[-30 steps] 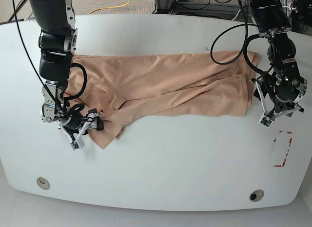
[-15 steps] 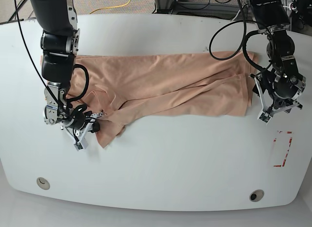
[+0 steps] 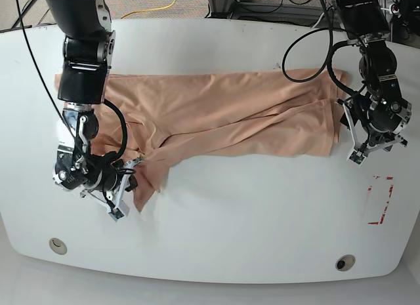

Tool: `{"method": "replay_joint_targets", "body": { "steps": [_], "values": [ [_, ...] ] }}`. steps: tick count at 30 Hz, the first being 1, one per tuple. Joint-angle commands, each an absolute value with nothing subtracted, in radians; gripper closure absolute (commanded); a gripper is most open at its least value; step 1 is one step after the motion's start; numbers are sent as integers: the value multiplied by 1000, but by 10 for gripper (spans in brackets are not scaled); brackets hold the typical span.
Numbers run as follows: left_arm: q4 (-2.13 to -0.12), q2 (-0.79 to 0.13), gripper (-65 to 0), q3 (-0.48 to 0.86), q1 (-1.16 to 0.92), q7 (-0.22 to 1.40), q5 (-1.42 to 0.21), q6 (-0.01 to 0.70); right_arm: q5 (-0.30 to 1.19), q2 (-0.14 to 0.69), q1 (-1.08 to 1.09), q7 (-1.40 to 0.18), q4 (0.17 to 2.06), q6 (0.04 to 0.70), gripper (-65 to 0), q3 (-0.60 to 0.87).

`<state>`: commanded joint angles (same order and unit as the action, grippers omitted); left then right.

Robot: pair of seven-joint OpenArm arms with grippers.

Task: Layout the t-shirt on the table in an organized manner, then fold the t-shirt properly
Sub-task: 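Grasp the shirt strip's ends with both grippers and pull them apart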

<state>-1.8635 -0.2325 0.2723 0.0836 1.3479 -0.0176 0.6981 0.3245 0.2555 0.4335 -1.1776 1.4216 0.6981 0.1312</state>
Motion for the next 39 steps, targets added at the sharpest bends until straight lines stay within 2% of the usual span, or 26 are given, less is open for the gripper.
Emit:
{"method": "replay_joint_targets", "body": {
  "steps": [4, 9, 18, 23, 30, 31, 33, 35, 37, 38, 39],
  "values": [
    [-1822, -232, -339, 272, 85, 1348, -18, 698, 427, 255, 343, -1302, 1578, 698, -5, 130],
    [-1781, -232, -339, 272, 87, 1342, -19, 698, 595, 275, 225, -1385, 1722, 698, -6, 128],
    [-1745, -231, -339, 259, 61, 1277, -18, 698, 865, 369, 97, -1396, 1822, 698, -6, 111],
    [-1739, -232, -339, 251, 59, 1277, -18, 698, 878, 432, 65, -1396, 1824, 698, -6, -7],
    [-1744, -232, -339, 251, 59, 1277, -18, 698, 877, 444, 13, -1396, 1824, 698, -21, -77],
    [-1745, -232, -339, 251, 59, 1279, -18, 698, 877, 446, 4, -1396, 1824, 698, -52, -79],
    [-1747, -232, -339, 251, 59, 1279, -18, 698, 877, 447, -5, -1396, 1824, 698, -165, -79],
    [-1747, -232, -339, 251, 58, 1279, -18, 698, 878, 467, -7, -1396, 1825, 698, -330, -79],
    [-1748, -234, -339, 251, 58, 1279, -18, 698, 878, 484, -7, -1396, 1825, 698, -465, -77],
    [-1750, -234, -339, 251, 58, 1279, -18, 698, 878, 492, -2, -1396, 1825, 698, -515, -76],
    [-1750, -234, -339, 251, 58, 1280, -18, 698, 878, 495, -1, -1396, 1825, 698, -528, -76]
  ]
}}
